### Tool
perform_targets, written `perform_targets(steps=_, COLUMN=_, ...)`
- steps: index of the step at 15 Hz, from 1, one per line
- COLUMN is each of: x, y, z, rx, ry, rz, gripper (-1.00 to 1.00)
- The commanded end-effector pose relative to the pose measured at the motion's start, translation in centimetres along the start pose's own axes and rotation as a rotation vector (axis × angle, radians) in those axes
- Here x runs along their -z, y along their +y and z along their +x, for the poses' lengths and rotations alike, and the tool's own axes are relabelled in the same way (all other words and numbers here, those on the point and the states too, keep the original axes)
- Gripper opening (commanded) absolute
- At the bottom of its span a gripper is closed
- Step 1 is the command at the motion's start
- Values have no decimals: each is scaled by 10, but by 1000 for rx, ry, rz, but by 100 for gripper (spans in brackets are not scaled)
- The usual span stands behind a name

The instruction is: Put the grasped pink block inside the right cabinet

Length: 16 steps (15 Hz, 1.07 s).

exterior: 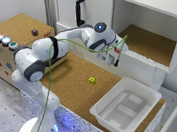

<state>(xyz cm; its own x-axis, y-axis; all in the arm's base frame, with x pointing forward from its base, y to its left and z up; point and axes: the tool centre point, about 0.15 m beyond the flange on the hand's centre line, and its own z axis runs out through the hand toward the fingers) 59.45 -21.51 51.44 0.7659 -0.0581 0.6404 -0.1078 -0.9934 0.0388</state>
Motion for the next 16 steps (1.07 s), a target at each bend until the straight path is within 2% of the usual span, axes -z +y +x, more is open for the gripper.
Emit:
perform_targets(steps=1, x=-75, y=15, z=77, rx=-11, ry=-179, rz=7, gripper=-100)
perform_targets(steps=2, x=-83, y=17, z=78, rx=-7, ry=-186, rz=-12, gripper=-100)
perform_targets(steps=6, x=-100, y=28, z=73, rx=-25, ry=-221, rz=-8, gripper=-100)
perform_targets(steps=10, x=-77, y=28, z=53, rx=-16, ry=-201, rz=35, gripper=-100)
perform_targets(steps=11, x=-78, y=28, z=46, rx=-16, ry=-207, rz=30, gripper=-100)
perform_targets(steps=12, x=-82, y=27, z=41, rx=4, ry=-198, rz=4, gripper=100)
perform_targets(steps=14, x=-90, y=27, z=37, rx=-1, ry=-222, rz=-11, gripper=100)
perform_targets(steps=15, x=-88, y=30, z=35, rx=0, ry=-215, rz=-22, gripper=100)
perform_targets(steps=16, x=-81, y=35, z=34, rx=-10, ry=-197, rz=-4, gripper=100)
